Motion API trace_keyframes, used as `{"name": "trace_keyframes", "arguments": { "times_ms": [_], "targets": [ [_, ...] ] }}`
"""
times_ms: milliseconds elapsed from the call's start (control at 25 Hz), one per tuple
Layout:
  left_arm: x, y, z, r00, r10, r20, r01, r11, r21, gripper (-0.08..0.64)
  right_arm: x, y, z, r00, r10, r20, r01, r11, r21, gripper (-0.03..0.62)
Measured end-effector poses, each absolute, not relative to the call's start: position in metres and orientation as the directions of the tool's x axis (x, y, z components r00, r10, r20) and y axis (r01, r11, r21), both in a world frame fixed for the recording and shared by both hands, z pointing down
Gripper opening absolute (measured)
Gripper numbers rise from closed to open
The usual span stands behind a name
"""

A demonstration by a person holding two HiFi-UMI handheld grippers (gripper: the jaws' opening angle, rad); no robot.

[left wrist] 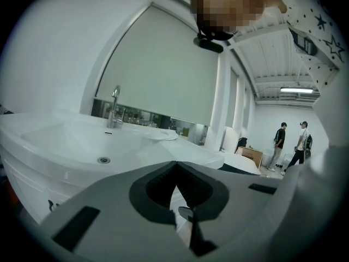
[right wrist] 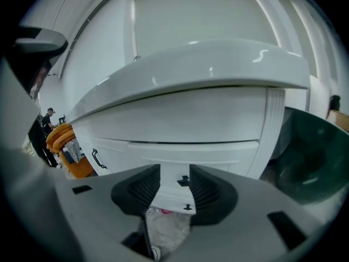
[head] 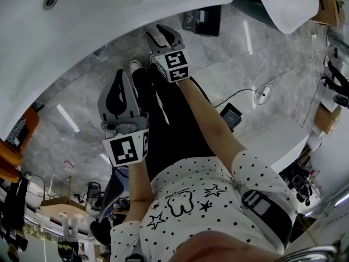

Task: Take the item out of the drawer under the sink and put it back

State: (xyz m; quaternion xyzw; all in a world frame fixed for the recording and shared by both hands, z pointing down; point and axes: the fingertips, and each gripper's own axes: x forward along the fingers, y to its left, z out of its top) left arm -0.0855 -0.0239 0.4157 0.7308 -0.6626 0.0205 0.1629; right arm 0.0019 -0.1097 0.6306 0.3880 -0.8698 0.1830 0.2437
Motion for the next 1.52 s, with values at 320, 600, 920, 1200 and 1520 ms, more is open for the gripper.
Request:
{"name": "trace_keyframes", "arguments": {
  "times_ms": [320,600,920,1200,1520],
  "targets": [
    [-0.077,-0.033,0.457,0.138,-0.955,0.261,-0.973,-0.081,0.216,-0.005,-0.010,-0.127,0.689,-0.532,-0.592,0.606,-0.772,0.633,-0.059,0.186],
    [-0.074,-0.028,0.467,0.147,-0.942,0.300,-0.975,-0.086,0.205,-0.005,-0.008,-0.140,0.714,-0.482,-0.617,0.622,-0.812,0.581,-0.054,0.212],
    [-0.075,-0.026,0.470,0.147,-0.937,0.317,-0.976,-0.086,0.199,-0.005,-0.007,-0.151,0.733,-0.424,-0.637,0.643,-0.825,0.565,0.015,0.209],
    [-0.075,-0.027,0.468,0.147,-0.940,0.309,-0.976,-0.087,0.201,-0.005,-0.008,-0.157,0.743,-0.413,-0.625,0.662,-0.825,0.565,0.019,0.166],
    [-0.077,-0.027,0.469,0.139,-0.940,0.312,-0.975,-0.076,0.208,-0.005,-0.016,-0.161,0.745,-0.410,-0.610,0.678,-0.806,0.590,0.043,0.161]
  ]
}}
